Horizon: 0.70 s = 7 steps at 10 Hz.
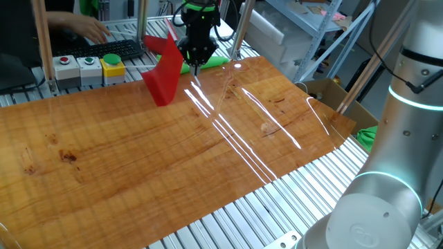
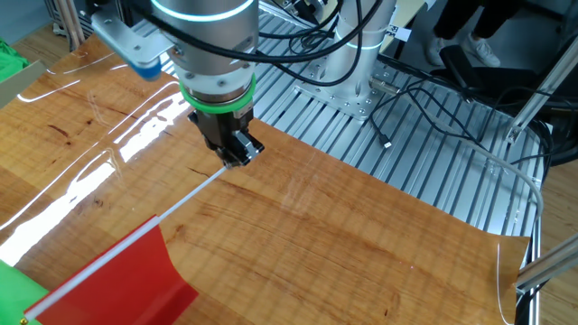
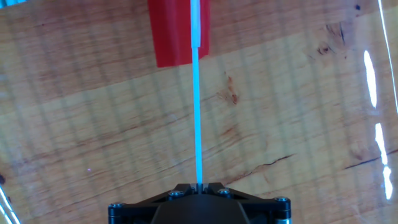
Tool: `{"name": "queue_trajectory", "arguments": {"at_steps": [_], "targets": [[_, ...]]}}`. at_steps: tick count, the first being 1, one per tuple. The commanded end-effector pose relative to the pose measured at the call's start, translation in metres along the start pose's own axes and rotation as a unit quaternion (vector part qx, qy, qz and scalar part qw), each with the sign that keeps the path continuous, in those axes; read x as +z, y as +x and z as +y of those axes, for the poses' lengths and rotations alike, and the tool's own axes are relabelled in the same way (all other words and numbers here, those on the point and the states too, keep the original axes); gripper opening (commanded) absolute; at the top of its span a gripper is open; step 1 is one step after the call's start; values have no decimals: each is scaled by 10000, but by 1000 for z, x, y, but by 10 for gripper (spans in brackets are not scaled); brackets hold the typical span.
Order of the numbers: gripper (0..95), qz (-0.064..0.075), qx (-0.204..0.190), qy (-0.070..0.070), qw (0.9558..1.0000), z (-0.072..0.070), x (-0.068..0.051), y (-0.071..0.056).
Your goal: Wave the flag
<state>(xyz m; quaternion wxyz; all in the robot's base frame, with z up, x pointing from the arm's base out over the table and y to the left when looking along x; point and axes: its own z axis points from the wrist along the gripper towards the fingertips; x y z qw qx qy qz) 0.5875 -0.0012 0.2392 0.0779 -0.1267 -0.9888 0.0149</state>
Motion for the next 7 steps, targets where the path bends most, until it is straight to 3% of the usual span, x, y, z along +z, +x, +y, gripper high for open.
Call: {"name": "queue_trajectory", "arguments": {"at_steps": [1,7], "targets": [[0,-8,16,14,10000,0,0,1],[0,60,-177,8,9998,0,0,1]]}}
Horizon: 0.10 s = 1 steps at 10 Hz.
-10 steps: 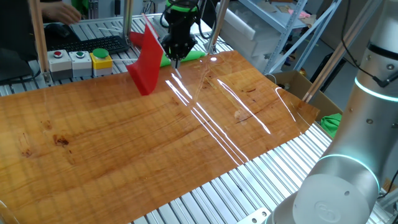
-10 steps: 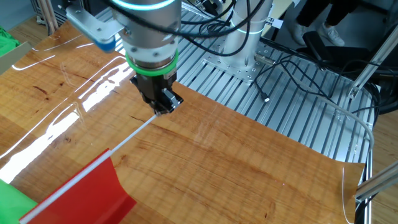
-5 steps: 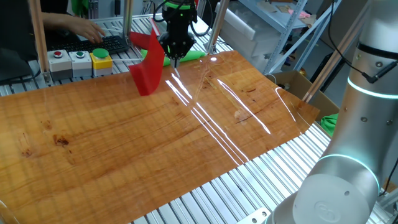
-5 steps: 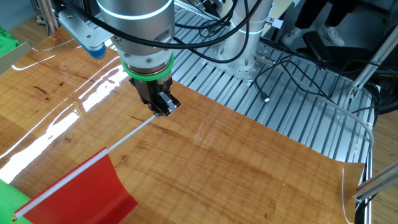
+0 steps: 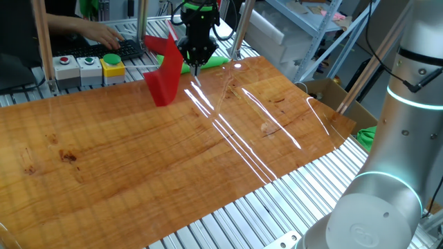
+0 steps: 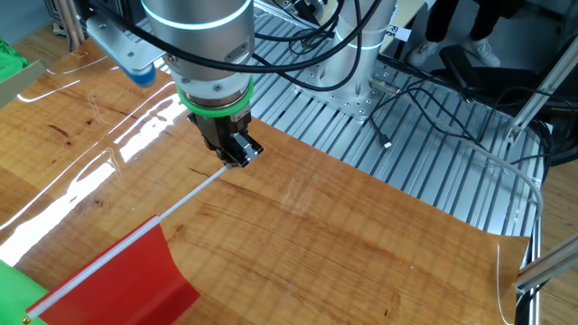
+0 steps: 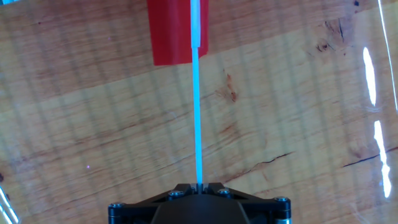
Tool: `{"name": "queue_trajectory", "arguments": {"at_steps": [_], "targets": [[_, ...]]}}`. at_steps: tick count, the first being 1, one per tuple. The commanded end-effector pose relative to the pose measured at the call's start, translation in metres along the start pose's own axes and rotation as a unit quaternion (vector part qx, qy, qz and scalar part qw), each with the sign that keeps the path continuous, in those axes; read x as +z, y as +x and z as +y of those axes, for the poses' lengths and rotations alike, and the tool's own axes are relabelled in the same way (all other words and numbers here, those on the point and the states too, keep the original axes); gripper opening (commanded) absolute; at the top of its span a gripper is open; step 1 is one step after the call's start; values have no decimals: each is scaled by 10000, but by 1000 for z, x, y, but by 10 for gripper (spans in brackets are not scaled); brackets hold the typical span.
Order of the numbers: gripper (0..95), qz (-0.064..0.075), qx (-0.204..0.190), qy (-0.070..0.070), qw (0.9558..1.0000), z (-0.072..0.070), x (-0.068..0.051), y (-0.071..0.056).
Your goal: Wave the flag
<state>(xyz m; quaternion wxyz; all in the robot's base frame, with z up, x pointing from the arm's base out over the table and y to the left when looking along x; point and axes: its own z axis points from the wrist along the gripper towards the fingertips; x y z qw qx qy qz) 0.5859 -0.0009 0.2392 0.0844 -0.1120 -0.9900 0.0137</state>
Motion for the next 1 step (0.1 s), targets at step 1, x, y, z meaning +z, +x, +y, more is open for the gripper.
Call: {"name": "queue_trajectory", "arguments": {"at_steps": [1], "targets": [[0,56,-108,16,9999,0,0,0]]}}
